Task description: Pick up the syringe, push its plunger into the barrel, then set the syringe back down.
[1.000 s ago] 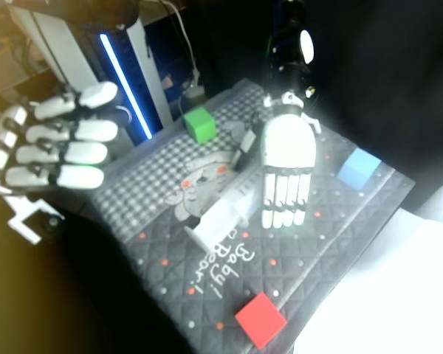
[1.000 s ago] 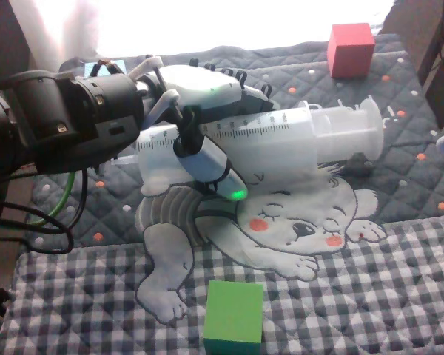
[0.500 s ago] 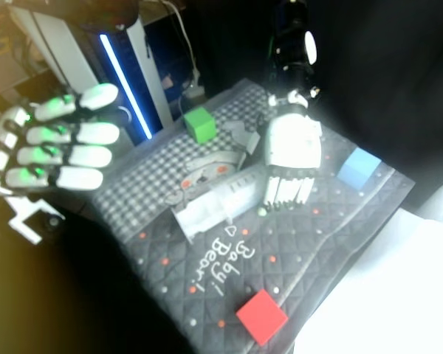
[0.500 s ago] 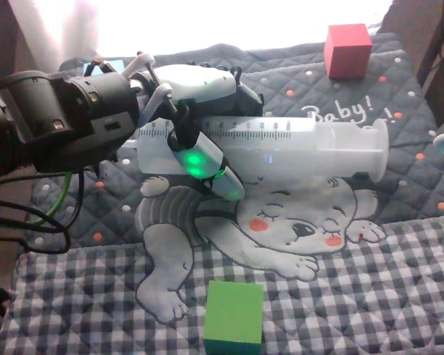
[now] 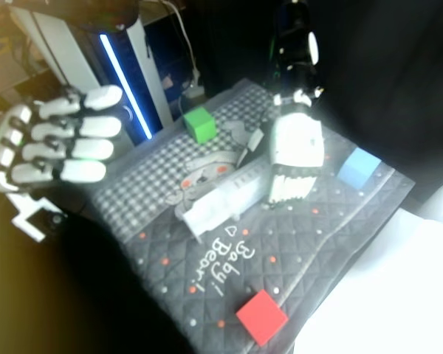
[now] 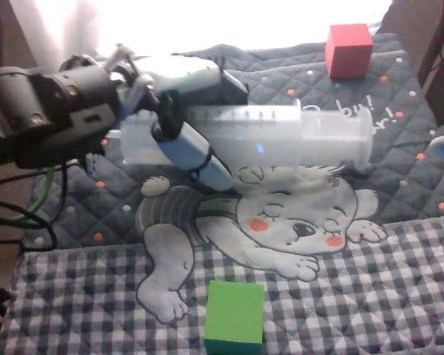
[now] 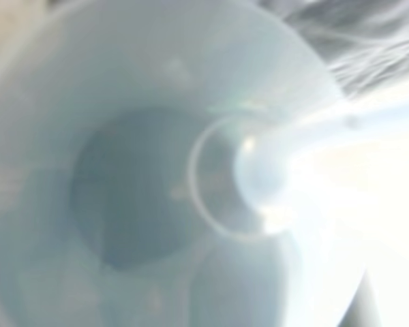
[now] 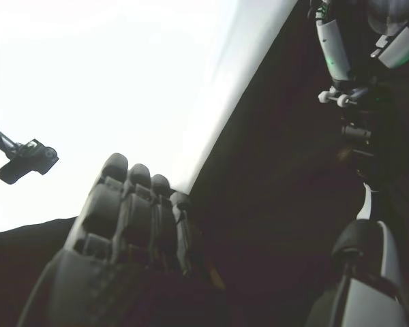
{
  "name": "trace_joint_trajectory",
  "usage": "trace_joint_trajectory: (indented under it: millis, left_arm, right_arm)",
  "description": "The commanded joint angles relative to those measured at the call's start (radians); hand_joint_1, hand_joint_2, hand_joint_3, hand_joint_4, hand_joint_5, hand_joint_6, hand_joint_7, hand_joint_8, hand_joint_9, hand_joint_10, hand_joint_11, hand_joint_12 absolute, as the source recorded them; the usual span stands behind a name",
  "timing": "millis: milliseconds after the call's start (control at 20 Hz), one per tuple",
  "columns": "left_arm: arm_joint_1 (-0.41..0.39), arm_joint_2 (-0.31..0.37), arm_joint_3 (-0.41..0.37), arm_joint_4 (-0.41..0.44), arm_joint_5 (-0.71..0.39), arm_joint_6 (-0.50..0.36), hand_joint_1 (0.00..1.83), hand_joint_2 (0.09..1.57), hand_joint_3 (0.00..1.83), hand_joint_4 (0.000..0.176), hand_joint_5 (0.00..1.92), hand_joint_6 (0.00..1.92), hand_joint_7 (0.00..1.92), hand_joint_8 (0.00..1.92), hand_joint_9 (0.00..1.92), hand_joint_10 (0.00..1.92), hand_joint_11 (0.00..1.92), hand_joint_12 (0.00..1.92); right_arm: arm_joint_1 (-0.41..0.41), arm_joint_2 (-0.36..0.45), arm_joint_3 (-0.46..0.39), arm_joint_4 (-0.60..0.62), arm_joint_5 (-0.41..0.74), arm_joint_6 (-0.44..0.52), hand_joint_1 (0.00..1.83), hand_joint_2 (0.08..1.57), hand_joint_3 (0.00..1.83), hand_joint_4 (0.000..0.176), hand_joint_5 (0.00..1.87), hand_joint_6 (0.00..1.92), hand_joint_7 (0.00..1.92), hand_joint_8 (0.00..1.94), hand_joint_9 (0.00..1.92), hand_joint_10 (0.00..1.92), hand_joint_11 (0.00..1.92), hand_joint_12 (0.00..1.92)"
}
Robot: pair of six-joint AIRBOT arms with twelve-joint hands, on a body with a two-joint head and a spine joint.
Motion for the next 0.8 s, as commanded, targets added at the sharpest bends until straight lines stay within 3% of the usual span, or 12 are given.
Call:
trace_joint_trajectory:
  millis: [0,50,100,150,300,500,650,750]
  left_arm:
    - [-0.009,0.017,-0.001,-0.046,-0.161,-0.01,1.57,1.1,0.0,0.145,1.3,1.92,1.43,1.92,1.52,1.92,1.54,1.92]
    - [-0.005,0.029,-0.009,-0.071,-0.187,-0.01,1.55,1.12,0.0,0.13,1.28,1.92,1.42,1.92,1.5,1.92,1.51,1.92]
    - [0.005,0.038,-0.011,-0.109,-0.218,-0.01,1.51,1.13,0.01,0.025,1.29,1.92,1.42,1.92,1.5,1.92,1.5,1.92]
    - [0.012,0.05,-0.016,-0.14,-0.246,-0.01,1.51,1.12,0.0,0.0,1.25,1.92,1.42,1.92,1.52,1.92,1.53,1.92]
    - [0.01,0.083,-0.039,-0.145,-0.27,-0.01,1.54,1.12,0.0,0.0,1.25,1.92,1.4,1.92,1.51,1.92,1.54,1.92]
    - [-0.003,0.11,-0.064,-0.145,-0.302,-0.01,1.47,1.16,0.02,0.0,1.24,1.92,1.42,1.92,1.55,1.92,1.55,1.92]
    - [-0.017,0.131,-0.082,-0.143,-0.331,-0.01,1.47,1.17,0.02,0.0,1.15,1.92,1.45,1.92,1.59,1.92,1.61,1.92]
    - [-0.024,0.148,-0.099,-0.146,-0.355,-0.052,1.43,1.17,0.03,0.0,1.18,1.92,1.49,1.92,1.62,1.92,1.64,1.92]
  right_arm:
    - [0.007,0.008,-0.001,0.012,0.121,0.008,0.61,0.77,0.01,0.018,0.02,0.0,0.12,0.0,0.12,0.0,0.07,0.18]
    - [0.007,0.008,-0.002,0.011,0.121,0.013,0.6,0.82,0.0,0.001,0.05,0.01,0.13,0.0,0.14,0.0,0.05,0.27]
    - [0.007,0.005,-0.002,0.011,0.122,0.018,0.54,0.81,0.0,0.0,0.09,0.0,0.14,0.0,0.15,0.0,0.01,0.41]
    - [0.007,0.0,-0.002,0.011,0.122,0.02,0.47,0.81,0.0,0.0,0.15,0.01,0.18,0.0,0.19,0.0,0.04,0.45]
    - [0.007,-0.017,-0.002,0.011,0.124,0.025,0.26,0.9,0.02,0.0,0.05,0.0,0.12,0.0,0.12,0.0,0.0,0.38]
    - [0.007,-0.03,-0.001,0.006,0.122,0.026,0.21,0.9,0.01,0.0,0.06,0.0,0.12,0.0,0.14,0.01,0.02,0.37]
    - [0.006,-0.044,0.001,0.012,0.121,0.027,0.2,0.96,0.01,0.0,0.02,0.0,0.04,0.0,0.04,0.0,0.0,0.17]
    - [0.005,-0.062,0.006,0.02,0.121,0.027,0.13,0.96,0.01,0.0,0.08,0.02,0.08,0.02,0.08,0.02,0.04,0.17]
